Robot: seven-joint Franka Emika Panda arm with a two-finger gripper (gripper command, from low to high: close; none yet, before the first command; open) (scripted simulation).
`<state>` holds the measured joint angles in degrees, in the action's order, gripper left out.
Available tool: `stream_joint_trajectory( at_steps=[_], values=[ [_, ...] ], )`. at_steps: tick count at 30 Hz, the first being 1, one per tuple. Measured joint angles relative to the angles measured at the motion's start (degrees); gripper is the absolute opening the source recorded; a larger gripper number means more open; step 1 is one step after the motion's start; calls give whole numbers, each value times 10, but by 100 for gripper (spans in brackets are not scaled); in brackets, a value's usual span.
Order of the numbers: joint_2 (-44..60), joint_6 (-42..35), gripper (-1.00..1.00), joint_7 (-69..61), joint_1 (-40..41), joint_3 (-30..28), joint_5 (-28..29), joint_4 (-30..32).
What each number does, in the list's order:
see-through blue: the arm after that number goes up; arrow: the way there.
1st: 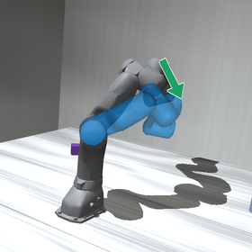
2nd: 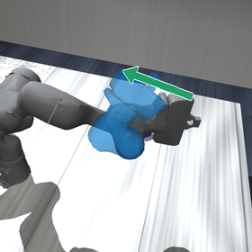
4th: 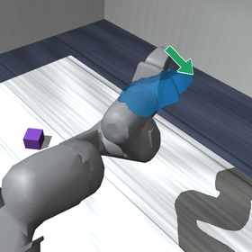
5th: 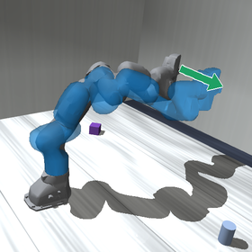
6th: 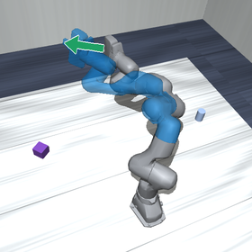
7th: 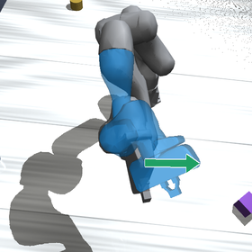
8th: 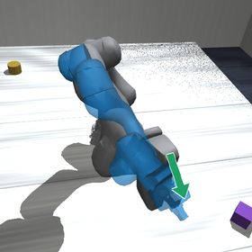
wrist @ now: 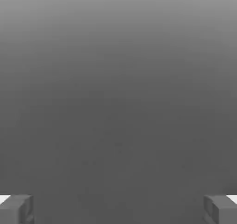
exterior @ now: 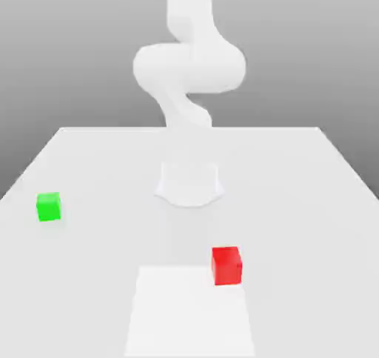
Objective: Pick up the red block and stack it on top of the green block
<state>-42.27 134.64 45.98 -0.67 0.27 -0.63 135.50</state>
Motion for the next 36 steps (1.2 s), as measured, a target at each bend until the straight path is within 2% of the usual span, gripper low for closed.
stream_joint_trajectory(
  at_steps=[16, 20, 23, 24, 31, 36],
  values=[
    [302, 232, 0, 32, -48, 54, -23, 290],
    [431, 333, 0, 64, -56, 53, 13, 312],
    [497, 389, 0, 83, -77, 26, 38, 305],
    [518, 406, -100, 85, -85, 16, 41, 303],
    [522, 410, -100, 89, -86, 15, 46, 302],
    [434, 334, -100, 64, -81, 30, 12, 315]
  ],
)
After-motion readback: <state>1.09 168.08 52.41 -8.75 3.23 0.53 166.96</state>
